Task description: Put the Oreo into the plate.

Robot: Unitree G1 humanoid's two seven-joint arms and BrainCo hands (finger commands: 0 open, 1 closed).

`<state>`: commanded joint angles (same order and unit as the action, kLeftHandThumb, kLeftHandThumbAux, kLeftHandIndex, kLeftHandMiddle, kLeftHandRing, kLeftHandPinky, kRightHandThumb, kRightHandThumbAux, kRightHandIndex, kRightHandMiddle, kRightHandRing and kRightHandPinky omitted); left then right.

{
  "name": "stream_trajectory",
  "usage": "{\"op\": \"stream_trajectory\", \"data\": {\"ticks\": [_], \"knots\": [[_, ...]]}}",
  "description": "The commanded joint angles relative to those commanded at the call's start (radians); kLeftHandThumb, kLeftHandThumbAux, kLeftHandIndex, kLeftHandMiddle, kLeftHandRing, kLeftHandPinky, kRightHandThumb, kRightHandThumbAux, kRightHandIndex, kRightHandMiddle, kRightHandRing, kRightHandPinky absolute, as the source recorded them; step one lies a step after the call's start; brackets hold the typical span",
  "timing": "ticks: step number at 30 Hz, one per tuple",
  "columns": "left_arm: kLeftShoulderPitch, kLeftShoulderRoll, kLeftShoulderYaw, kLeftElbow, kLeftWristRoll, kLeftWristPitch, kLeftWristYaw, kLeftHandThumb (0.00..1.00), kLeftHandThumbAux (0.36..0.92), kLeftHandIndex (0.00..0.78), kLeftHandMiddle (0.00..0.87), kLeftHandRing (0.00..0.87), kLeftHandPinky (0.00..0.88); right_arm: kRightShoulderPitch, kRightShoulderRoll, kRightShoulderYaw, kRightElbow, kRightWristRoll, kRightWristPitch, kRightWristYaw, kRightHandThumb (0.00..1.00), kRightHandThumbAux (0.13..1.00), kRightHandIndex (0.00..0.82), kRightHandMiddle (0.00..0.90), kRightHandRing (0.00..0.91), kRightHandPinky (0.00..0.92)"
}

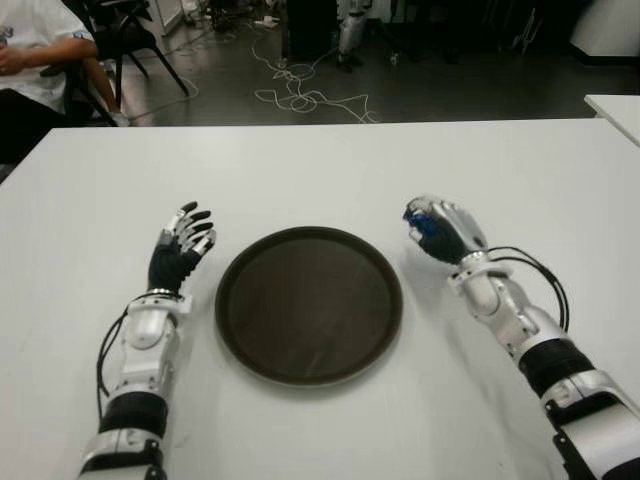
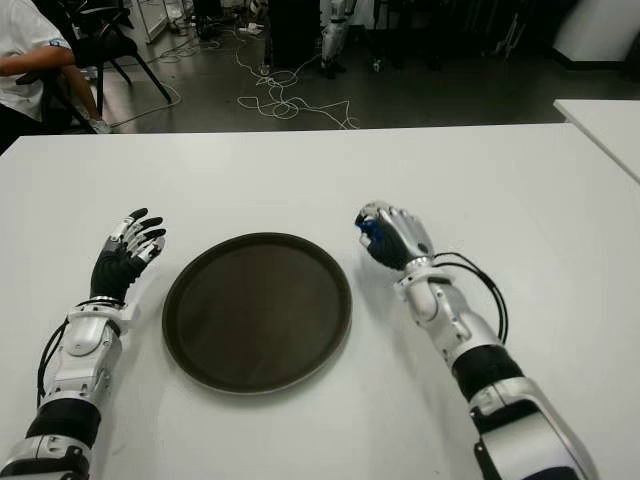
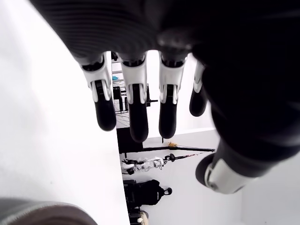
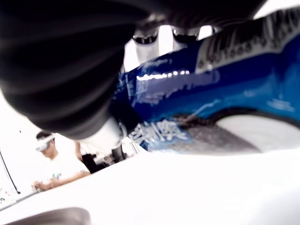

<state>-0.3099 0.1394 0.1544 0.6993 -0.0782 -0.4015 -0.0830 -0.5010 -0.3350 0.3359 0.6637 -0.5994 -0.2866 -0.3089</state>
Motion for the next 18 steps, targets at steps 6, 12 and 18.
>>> {"op": "stream_trajectory", "data": {"ticks": [6, 12, 18], "knots": [[-0.006, 0.003, -0.001, 0.018, 0.005, -0.007, 0.007, 0.108, 0.727, 0.15, 0.223, 0.198, 0.174, -0.013, -0.008, 0.009, -0.062, -0.035, 0.015, -0.007, 0.694, 0.732, 0.424, 0.706, 0.721, 0.717], [-0.008, -0.001, 0.004, 0.029, -0.003, -0.027, 0.004, 0.105, 0.708, 0.153, 0.225, 0.202, 0.182, -0.032, -0.007, 0.011, -0.063, -0.06, 0.023, -0.013, 0.693, 0.733, 0.424, 0.673, 0.688, 0.678], [-0.01, -0.004, 0.006, 0.038, -0.008, -0.037, 0.002, 0.112, 0.706, 0.146, 0.224, 0.202, 0.186, -0.048, -0.009, 0.013, -0.059, -0.074, -0.018, -0.031, 0.692, 0.733, 0.424, 0.664, 0.668, 0.644]]}}
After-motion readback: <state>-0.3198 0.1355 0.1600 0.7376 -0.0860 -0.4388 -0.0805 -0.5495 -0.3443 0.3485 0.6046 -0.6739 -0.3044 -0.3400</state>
